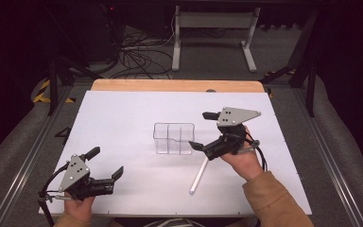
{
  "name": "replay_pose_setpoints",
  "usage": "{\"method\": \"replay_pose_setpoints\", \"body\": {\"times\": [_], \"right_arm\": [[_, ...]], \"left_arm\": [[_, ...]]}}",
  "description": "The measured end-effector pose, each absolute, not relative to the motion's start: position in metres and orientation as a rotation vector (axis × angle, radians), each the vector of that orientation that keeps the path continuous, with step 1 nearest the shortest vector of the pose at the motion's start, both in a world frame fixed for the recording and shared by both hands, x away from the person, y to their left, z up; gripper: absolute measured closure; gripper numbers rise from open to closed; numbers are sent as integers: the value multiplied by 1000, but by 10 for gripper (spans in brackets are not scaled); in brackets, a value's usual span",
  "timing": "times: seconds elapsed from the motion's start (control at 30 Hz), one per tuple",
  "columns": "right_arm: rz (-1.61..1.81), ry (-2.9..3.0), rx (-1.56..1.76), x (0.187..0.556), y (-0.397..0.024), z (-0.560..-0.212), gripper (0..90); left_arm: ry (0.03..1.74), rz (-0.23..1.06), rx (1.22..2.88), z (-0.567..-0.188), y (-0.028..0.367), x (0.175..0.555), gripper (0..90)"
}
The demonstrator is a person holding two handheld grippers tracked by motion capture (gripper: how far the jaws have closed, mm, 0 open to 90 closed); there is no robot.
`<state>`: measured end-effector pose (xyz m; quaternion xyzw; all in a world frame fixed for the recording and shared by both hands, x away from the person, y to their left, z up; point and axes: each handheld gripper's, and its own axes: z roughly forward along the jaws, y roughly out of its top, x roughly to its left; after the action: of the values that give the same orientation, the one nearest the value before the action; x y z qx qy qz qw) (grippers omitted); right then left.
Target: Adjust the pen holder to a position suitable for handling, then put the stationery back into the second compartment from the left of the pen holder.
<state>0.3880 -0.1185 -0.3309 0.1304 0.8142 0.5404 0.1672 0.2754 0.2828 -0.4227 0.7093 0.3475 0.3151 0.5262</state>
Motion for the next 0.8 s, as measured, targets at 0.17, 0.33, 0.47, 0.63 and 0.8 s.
{"method": "replay_pose_setpoints", "body": {"times": [0.17, 0.33, 0.47, 0.63, 0.8], "right_arm": [[1578, 2279, 406, 375, -135, -341, 10], [1602, 2242, 458, 365, -153, -352, 10], [1602, 2211, 507, 358, -168, -364, 7], [1596, 2186, 562, 350, -186, -381, 5], [1575, 2154, 607, 340, -201, -398, 5]], "left_arm": [[834, 754, 1702, -423, 281, 275, 24], [830, 745, 1700, -422, 280, 275, 24], [827, 738, 1705, -420, 278, 276, 23], [820, 735, 1707, -419, 277, 274, 23], [814, 711, 1705, -415, 275, 274, 23]]}}
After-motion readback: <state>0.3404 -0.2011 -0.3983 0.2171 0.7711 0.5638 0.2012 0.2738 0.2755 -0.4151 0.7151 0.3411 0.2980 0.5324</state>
